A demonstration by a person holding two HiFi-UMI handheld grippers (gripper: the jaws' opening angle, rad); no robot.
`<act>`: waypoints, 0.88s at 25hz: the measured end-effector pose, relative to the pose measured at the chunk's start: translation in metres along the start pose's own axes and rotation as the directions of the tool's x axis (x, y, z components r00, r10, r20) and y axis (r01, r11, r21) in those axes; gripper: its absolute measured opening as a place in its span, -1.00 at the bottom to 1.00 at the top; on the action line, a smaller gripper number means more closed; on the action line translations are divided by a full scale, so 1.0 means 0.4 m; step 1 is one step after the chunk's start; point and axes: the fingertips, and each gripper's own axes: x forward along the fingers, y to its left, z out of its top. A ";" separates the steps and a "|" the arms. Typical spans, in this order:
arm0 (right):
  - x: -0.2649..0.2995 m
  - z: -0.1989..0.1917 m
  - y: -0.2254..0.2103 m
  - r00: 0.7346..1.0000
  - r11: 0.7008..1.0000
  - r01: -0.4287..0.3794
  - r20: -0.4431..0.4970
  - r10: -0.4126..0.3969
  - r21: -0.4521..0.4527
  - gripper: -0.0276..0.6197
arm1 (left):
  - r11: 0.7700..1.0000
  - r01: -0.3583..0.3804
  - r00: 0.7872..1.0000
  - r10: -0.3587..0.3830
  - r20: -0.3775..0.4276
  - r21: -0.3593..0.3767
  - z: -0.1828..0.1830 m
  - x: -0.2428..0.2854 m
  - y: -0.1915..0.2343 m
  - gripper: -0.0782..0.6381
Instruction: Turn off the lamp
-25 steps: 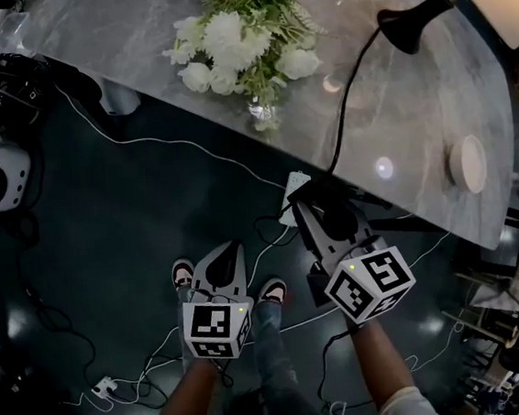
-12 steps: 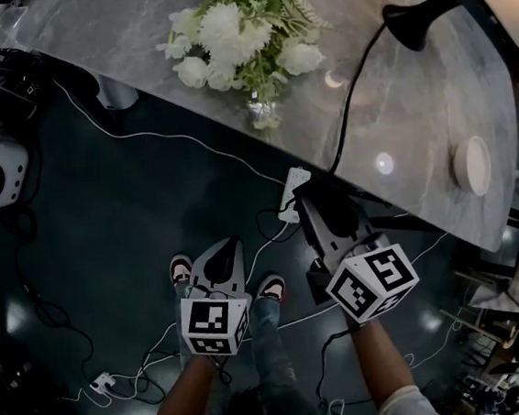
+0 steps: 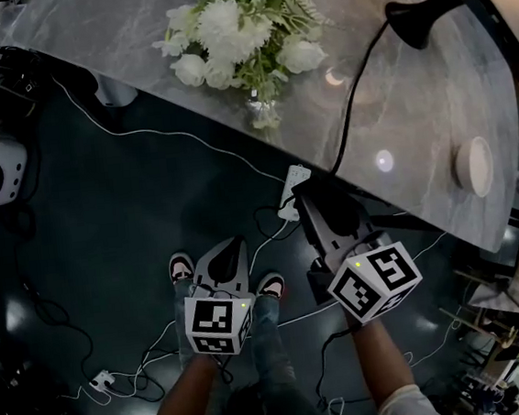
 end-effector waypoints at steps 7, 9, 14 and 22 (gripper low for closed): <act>-0.003 0.002 0.002 1.000 1.000 -0.006 0.005 0.006 -0.012 -0.73 | 1.000 0.004 1.000 -0.004 -0.004 -0.001 -0.007 0.002 -0.003 -0.79; -0.002 0.002 0.002 1.000 1.000 -0.012 0.002 0.012 -0.008 -0.73 | 1.000 0.003 1.000 -0.003 -0.005 -0.002 -0.009 0.003 -0.002 -0.79; -0.002 0.002 0.002 1.000 1.000 -0.018 0.000 0.018 -0.001 -0.73 | 1.000 0.003 1.000 -0.003 -0.008 -0.002 -0.011 0.004 -0.002 -0.79; -0.001 0.003 0.000 1.000 1.000 -0.023 -0.001 0.023 0.003 -0.73 | 1.000 0.003 1.000 -0.003 -0.006 0.001 -0.005 0.011 -0.003 -0.79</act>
